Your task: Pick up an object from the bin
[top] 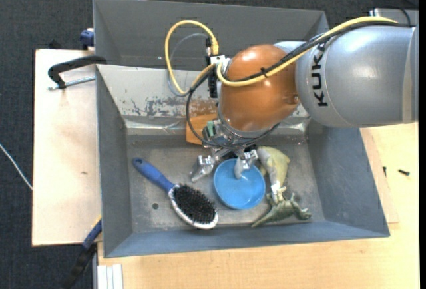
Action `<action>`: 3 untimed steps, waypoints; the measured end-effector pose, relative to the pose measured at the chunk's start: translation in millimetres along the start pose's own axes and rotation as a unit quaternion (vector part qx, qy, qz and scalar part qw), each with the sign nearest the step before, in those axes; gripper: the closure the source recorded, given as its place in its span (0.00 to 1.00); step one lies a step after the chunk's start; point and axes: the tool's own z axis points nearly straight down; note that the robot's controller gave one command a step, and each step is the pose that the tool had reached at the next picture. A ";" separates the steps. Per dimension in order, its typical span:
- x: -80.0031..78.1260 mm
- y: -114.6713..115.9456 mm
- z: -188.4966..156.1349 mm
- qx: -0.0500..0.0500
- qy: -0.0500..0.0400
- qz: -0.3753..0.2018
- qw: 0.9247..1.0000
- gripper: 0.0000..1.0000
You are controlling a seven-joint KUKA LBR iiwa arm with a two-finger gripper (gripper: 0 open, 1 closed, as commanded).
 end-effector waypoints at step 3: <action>-2.7 -3.7 -75.4 0.010 -0.001 0.004 1.000 1.00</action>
Offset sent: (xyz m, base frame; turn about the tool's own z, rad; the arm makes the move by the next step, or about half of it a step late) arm 0.0000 0.0000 0.0000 0.0000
